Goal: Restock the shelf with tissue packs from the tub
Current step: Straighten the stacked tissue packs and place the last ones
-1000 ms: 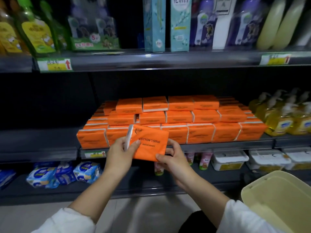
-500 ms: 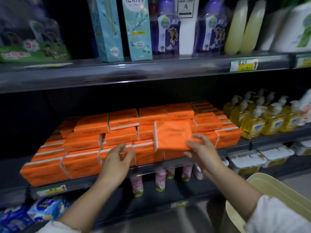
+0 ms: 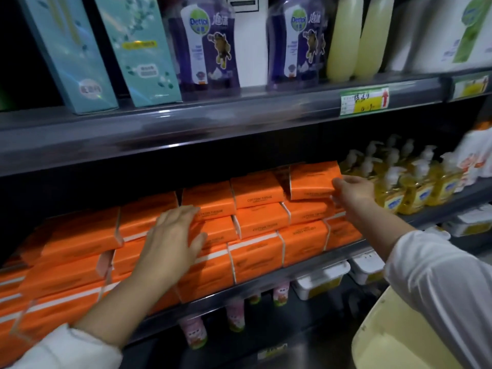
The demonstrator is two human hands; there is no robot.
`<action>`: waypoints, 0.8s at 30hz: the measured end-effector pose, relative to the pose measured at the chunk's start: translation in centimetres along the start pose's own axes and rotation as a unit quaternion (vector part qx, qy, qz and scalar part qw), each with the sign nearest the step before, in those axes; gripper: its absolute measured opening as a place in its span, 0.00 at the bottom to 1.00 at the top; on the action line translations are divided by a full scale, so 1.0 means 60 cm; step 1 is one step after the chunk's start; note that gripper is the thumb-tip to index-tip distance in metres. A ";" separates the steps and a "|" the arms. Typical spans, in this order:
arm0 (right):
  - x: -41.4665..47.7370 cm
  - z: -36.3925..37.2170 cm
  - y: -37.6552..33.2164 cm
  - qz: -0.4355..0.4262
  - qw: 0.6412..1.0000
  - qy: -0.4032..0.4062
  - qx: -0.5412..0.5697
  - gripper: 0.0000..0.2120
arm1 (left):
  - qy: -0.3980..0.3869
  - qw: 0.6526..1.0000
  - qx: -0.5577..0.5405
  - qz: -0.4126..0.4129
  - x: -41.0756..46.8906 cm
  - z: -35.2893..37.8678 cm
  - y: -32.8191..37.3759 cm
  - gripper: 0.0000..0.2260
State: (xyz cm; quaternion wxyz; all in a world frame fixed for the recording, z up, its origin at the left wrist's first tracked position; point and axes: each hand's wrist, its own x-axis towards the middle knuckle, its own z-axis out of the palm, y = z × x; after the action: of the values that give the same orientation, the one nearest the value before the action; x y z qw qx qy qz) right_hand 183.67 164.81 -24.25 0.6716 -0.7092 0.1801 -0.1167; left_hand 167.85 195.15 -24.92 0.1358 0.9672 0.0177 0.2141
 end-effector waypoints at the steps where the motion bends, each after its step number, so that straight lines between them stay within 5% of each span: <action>1: 0.007 0.003 0.002 0.005 1.000 -0.005 -0.001 0.10 | -0.003 1.000 0.011 0.002 0.007 0.000 -0.003 0.25; 9: 0.031 0.032 0.013 -0.029 0.995 -0.048 -0.080 0.12 | -0.071 0.991 0.114 -0.031 0.030 0.022 -0.016 0.33; 20: 0.026 0.045 0.004 -0.055 0.967 -0.091 -0.231 0.22 | -0.067 0.993 0.098 -0.028 0.026 0.027 -0.026 0.32; 24: -0.004 0.049 -0.008 -0.174 0.903 -0.005 -0.394 0.23 | -0.002 0.996 0.073 -0.042 0.016 0.001 -0.049 0.28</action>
State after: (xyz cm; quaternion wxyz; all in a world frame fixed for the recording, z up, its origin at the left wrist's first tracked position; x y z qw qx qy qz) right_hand 184.73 167.62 -23.95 0.3073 -0.9365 0.0821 -0.1478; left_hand 168.85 198.07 -25.39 0.0733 0.9734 0.0736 0.2042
